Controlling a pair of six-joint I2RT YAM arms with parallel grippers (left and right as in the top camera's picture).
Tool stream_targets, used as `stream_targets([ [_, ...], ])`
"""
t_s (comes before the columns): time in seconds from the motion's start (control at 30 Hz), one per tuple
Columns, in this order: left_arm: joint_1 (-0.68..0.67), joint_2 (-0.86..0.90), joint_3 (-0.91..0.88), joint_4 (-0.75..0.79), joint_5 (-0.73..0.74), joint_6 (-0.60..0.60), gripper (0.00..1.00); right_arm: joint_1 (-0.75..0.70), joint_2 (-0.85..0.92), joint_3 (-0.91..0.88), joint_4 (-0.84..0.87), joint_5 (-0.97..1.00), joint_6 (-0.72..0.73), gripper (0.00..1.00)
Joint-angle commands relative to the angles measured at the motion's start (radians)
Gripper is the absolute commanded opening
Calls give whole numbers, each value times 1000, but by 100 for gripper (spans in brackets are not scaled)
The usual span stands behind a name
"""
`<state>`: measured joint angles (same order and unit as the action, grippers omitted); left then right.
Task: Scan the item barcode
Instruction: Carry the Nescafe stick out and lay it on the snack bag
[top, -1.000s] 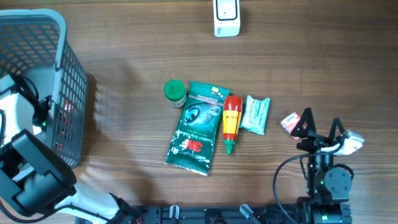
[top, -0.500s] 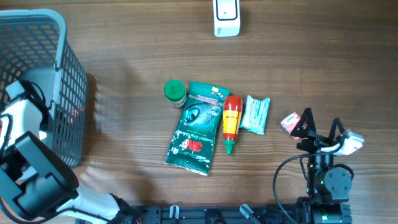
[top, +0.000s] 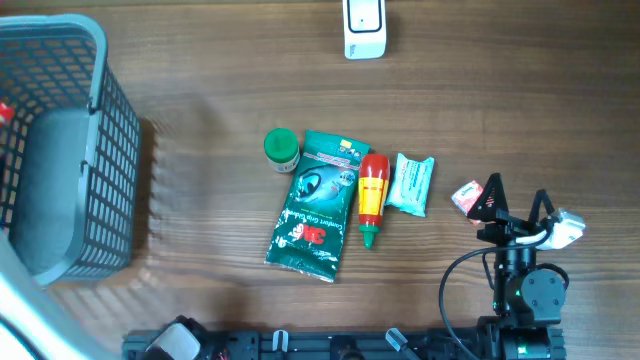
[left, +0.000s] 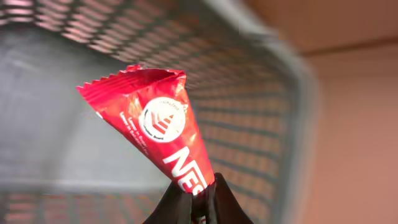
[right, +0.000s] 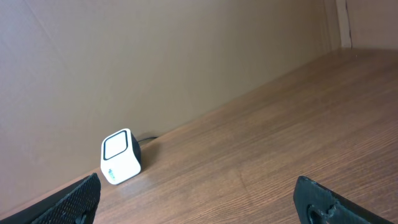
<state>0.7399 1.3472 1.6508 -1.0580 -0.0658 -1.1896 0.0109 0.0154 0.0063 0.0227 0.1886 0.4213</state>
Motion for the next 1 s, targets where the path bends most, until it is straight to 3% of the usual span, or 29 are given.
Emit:
stream_targets([
  [0.0,-66,-148,10,-10,279,34,4,4,-6,-1,3,14,0,100],
  [0.2,-474,-194,10,-45,315,65,4,4,-6,-1,3,14,0,100],
  [0.33,-770,-131,10,-120,235,87,4,4,-6,-1,3,14,0,100],
  [0.53,-1160,48,0,-304,-156,83,4,4,-6,-1,3,14,0,100],
  [0.67,-1290,189,-4,-364,-217,83,4,4,-6,-1,3,14,0,100],
  [0.87,-1448,427,-11,-327,-222,72,4,4,-6,-1,3,14,0,100],
  [0.97,-1508,524,-11,-315,-297,72,4,4,-6,-1,3,14,0,100],
])
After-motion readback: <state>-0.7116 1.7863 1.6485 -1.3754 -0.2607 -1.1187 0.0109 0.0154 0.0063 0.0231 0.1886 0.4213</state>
